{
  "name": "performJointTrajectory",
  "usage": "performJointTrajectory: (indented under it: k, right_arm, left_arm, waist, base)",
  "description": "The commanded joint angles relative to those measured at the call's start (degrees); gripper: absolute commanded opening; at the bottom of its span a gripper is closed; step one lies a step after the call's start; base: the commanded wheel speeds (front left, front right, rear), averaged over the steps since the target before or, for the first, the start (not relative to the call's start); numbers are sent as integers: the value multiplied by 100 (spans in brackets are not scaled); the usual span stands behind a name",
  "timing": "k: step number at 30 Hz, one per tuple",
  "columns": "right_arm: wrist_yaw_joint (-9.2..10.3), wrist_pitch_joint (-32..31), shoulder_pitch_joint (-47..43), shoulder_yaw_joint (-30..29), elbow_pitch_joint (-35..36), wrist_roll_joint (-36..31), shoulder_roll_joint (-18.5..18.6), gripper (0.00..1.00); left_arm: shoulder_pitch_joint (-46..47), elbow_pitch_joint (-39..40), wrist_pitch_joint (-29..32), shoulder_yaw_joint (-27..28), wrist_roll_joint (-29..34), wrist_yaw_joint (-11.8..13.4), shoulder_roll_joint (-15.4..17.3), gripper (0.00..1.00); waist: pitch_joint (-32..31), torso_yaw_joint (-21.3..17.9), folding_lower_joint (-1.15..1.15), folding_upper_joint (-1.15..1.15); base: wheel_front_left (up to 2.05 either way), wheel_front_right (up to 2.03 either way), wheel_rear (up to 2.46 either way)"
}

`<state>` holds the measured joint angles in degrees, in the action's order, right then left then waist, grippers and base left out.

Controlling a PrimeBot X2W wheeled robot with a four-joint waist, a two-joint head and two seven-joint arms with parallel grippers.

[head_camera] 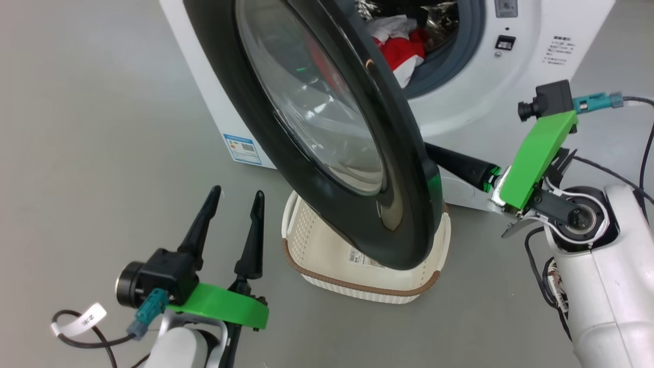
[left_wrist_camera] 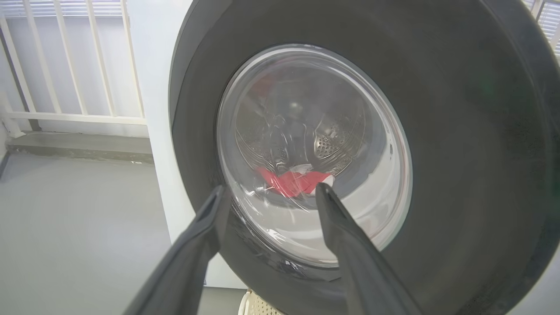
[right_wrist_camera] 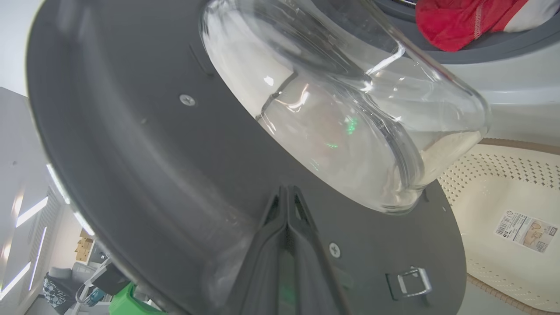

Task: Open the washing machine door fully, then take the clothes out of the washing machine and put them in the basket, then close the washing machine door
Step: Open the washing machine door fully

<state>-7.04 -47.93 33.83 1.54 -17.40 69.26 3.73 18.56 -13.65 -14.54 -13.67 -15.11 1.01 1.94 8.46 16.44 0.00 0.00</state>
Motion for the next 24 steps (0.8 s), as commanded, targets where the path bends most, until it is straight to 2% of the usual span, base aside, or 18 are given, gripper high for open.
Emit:
performJointTrajectory:
  k: [1, 24]
  right_arm:
    - [-45, -40, -41, 172, 242, 129, -84, 0]
    - [-45, -23, -441, 622, 605, 416, -85, 0]
  left_arm:
    - [-54, 166, -46, 205, 25, 37, 94, 100]
    - [-185, 212, -46, 250, 32, 47, 94, 100]
  waist:
    - [-68, 89, 0, 0]
    - [-269, 624, 0, 0]
  base:
    - [0, 0, 0]
    - [0, 0, 0]
